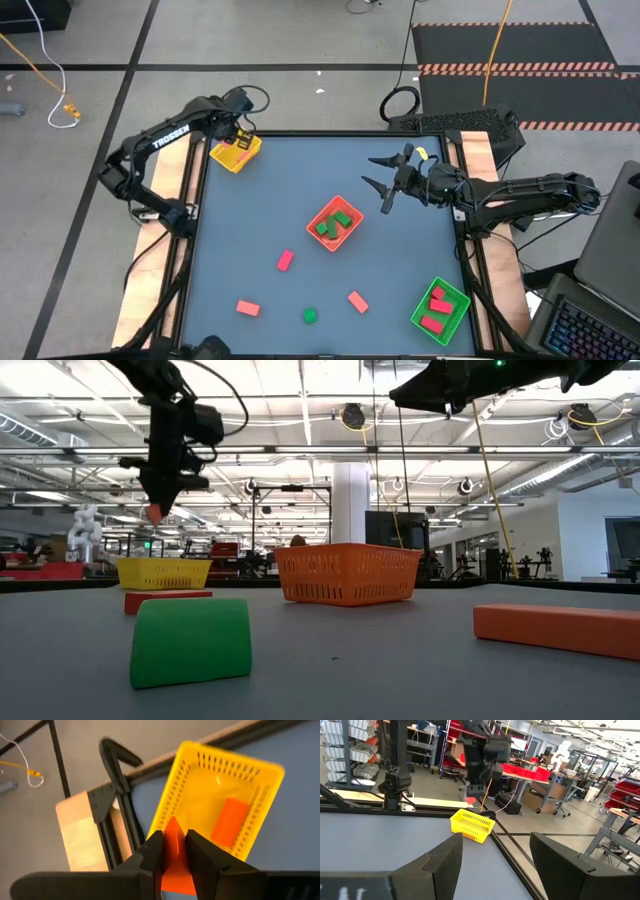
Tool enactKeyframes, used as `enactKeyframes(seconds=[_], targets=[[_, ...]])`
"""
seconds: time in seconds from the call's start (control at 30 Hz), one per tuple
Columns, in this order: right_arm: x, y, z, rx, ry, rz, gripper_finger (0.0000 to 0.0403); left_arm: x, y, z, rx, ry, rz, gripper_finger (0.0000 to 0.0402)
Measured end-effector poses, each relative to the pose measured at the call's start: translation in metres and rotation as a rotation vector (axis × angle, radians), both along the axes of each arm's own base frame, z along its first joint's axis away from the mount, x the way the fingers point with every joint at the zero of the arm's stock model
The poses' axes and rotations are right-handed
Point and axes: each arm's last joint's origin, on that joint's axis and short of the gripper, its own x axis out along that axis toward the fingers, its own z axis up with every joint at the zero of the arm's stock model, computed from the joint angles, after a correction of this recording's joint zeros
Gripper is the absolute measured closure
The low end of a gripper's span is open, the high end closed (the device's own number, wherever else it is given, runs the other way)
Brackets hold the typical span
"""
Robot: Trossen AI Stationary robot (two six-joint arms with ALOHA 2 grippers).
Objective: Sort & place blocks by color
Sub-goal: Put the orange block into the yellow bin
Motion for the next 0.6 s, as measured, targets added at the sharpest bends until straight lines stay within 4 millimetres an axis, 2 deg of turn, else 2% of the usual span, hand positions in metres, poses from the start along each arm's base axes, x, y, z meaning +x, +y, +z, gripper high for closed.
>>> enactKeyframes(seconds=[0.2, 0.6], targets=[[0.000, 0.000, 0.000, -0.001, 0.000, 0.000, 0.0179, 0.006, 0.003, -0.014, -0.076, -0.029, -0.021, 0.0307], [0.000, 0.000, -0.001, -0.013, 0.014, 0.000, 0.0179, 0.015, 0.000, -0.016, -0.095, -0.059, -0.066, 0.0208]])
